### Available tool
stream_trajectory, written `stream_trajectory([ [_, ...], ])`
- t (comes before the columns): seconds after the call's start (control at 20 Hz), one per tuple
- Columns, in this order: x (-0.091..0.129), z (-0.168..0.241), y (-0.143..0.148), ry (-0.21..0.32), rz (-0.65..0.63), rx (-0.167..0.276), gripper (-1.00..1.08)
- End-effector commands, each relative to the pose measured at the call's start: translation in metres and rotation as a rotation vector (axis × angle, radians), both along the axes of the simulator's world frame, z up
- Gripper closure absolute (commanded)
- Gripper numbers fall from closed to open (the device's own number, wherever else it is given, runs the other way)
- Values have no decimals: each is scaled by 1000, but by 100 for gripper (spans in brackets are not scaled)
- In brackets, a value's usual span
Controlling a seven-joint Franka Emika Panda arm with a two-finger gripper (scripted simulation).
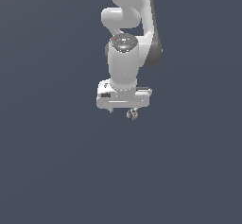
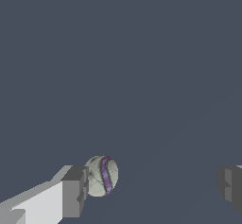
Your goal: Pick up the object and move it to a goal position.
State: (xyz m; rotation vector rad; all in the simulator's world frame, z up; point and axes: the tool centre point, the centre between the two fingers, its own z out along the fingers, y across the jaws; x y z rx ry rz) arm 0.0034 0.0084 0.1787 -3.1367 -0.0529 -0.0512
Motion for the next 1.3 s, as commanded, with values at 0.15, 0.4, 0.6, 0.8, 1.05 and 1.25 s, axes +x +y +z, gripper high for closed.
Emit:
stream_trajectory([
  [0.15,-1,-2,-6,3,-12,-3,-92],
  [0.4,-4,-10,-30,14,-62,-16,-92],
  [0.6,-4,-10,-31,14,-64,-17,-92],
  [0.8,-5,-10,-31,14,-70,-17,-92],
  [1.05,-6,-12,-29,15,-103,-15,-92],
  [1.25,-8,-16,-25,16,-150,-12,-92],
])
